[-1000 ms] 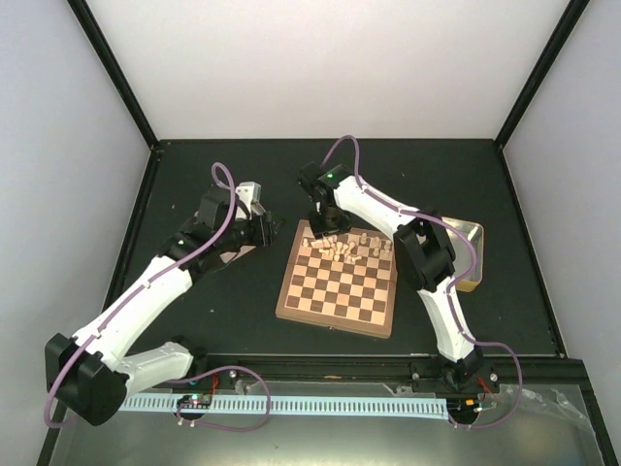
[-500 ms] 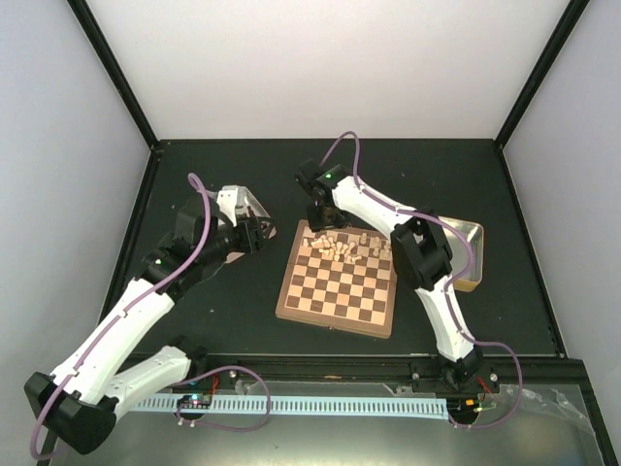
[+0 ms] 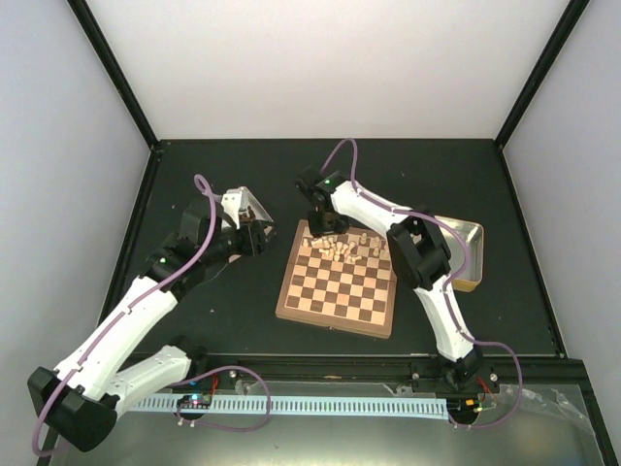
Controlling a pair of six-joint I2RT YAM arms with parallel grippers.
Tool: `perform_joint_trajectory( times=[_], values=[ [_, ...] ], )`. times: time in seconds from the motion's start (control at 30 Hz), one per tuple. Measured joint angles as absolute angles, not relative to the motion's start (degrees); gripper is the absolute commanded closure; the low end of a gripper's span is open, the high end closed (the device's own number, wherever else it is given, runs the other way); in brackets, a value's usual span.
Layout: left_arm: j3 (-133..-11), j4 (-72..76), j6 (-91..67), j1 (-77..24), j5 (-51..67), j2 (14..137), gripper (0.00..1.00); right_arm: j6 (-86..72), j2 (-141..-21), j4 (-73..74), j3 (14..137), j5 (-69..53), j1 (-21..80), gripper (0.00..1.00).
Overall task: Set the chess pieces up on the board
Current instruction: Move the chess piece to the chessboard.
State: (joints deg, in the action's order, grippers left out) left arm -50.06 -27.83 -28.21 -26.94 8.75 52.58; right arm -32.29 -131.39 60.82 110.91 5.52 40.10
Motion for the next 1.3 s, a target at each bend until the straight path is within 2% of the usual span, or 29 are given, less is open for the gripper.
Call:
perform_joint_trajectory(
  times=[0.3, 0.57, 0.77, 1.3],
  values=[
    [-49.93, -27.66, -28.08, -26.94, 9.21, 54.78, 0.32, -32.16, -122.67, 55.68, 96.73, 4.8, 40.77, 0.58],
    [-49.93, -27.4, -27.81, -26.94, 9.32, 56.73, 0.33, -33.65, -115.28, 52.49, 86.11, -0.69, 44.07, 0.59],
    [-49.93, -27.42, -27.59, -26.94, 9.65, 57.78, 0.33, -34.48, -112.4, 51.27, 84.64, -2.07, 45.15, 0.59],
    [-49.93, -27.62, -27.59, -26.94, 12.38, 59.53, 0.33, -36.12, -107.59, 47.46, 86.37, 10.39, 43.16, 0.56]
  ],
)
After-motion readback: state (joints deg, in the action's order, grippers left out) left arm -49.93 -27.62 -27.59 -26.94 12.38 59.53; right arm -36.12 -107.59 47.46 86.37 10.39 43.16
